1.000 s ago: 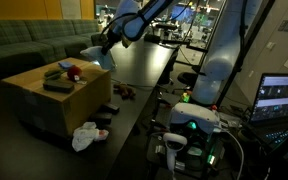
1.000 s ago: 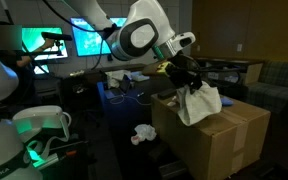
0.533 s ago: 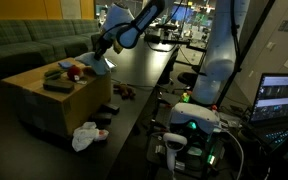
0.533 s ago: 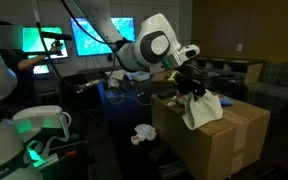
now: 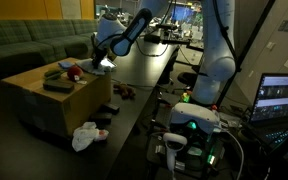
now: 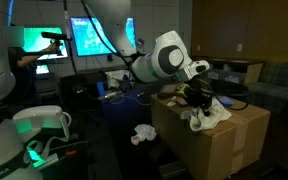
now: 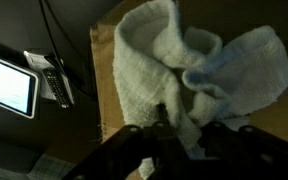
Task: Remove the brown toy from the box and replace it with the towel, remove the blue object from the box and replace it with the gray duster and remove the orange plush toy from the box and replace it with the duster, remove the duster and replace it with the plastic bag
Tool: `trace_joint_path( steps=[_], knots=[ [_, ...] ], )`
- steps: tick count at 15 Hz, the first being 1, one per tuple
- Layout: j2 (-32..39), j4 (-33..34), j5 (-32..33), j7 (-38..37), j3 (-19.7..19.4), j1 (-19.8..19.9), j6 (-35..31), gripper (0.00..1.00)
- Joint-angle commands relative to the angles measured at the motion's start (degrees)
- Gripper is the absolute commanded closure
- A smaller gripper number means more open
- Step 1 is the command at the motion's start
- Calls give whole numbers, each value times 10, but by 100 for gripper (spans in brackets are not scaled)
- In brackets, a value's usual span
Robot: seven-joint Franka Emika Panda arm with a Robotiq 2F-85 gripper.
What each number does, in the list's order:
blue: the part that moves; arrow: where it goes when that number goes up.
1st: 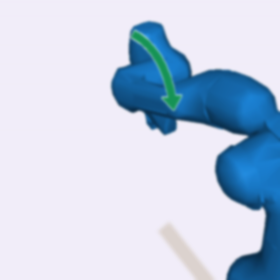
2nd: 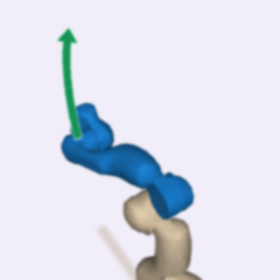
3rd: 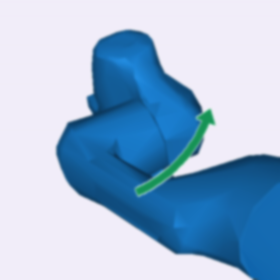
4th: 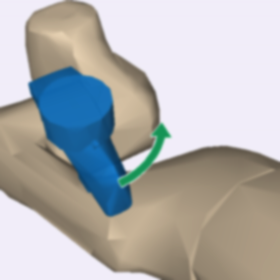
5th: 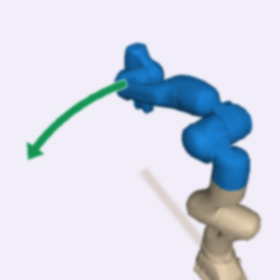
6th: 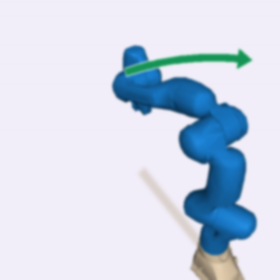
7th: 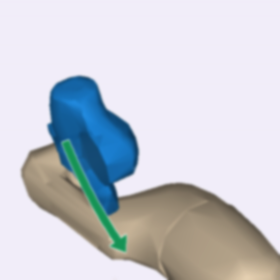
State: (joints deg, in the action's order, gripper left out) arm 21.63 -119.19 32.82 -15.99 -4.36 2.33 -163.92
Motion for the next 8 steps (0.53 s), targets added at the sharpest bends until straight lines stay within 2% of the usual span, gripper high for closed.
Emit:
trace_joint_path(
  steps=[1,2,3,5,6,8],
  knots=[
    [5,30,-11,6,8,-2,35,36],
    [3,33,-6,0,6,-5,39,27],
    [-5,33,-31,18,-22,-35,42,20],
    [-15,38,-37,14,-30,-49,53,5],
    [-20,43,-38,10,-37,-58,58,1],
    [-27,56,-34,-1,-46,-77,72,0]
  ],
)
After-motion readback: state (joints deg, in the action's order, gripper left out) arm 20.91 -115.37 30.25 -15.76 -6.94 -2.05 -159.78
